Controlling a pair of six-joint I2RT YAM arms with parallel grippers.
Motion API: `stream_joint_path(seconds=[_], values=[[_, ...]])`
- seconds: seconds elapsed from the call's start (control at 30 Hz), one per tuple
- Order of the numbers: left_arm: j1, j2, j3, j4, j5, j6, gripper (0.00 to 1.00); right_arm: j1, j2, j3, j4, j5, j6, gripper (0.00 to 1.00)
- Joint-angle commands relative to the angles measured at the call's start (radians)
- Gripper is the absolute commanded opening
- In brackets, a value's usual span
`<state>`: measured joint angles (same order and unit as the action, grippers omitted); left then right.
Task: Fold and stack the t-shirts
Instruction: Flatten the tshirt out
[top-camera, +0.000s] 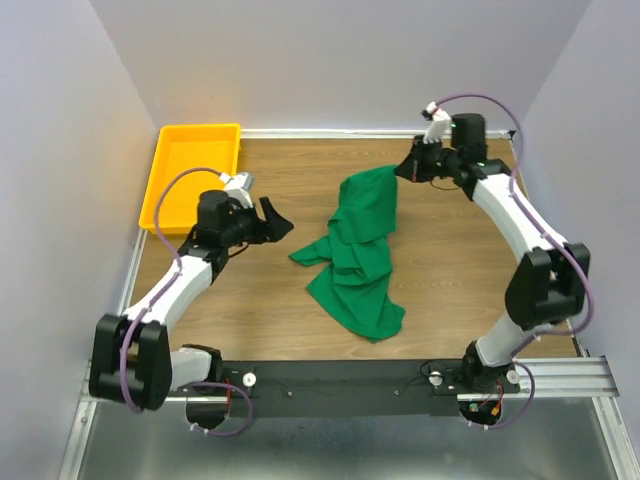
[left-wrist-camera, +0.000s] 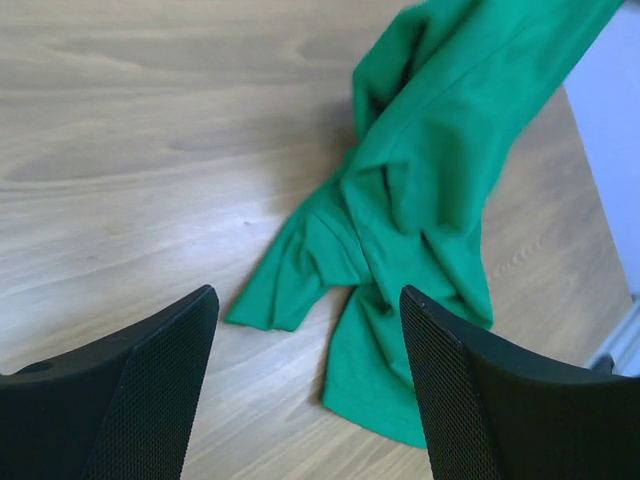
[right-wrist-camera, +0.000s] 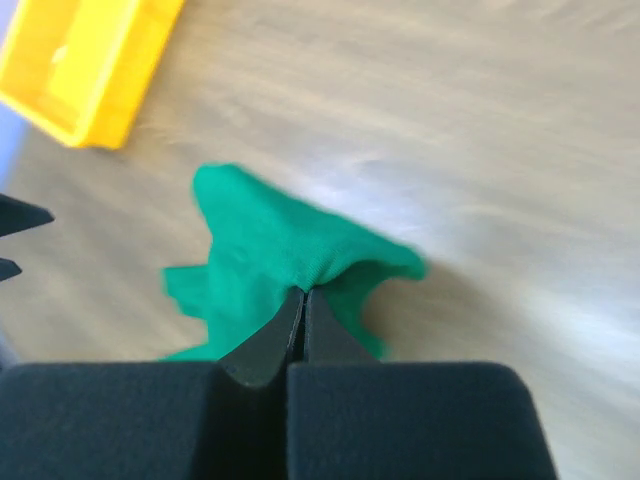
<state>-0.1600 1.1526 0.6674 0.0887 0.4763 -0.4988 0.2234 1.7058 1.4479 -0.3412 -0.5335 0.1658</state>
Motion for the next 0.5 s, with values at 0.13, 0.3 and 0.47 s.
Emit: stream_joint_path(seconds=[0.13,0.3,0.47], values=[[-0.199,0.297,0.187,0.013,-0.021,0.077,0.79,-0.133,-0.182,-0.145,-0.081,0.099,-0.347,0.00],[-0.269,0.530,0.371,-0.017,-0.050,0.123,0.77,-0.179,-0.201,-0.208,-0.082,0.151,-0.370,0.01],[-0.309,0.700,0.568,-0.081,-0.012,0.184,0.77,-0.203,-0.189,-0.207,-0.081,0.158,-0.353,0.00]])
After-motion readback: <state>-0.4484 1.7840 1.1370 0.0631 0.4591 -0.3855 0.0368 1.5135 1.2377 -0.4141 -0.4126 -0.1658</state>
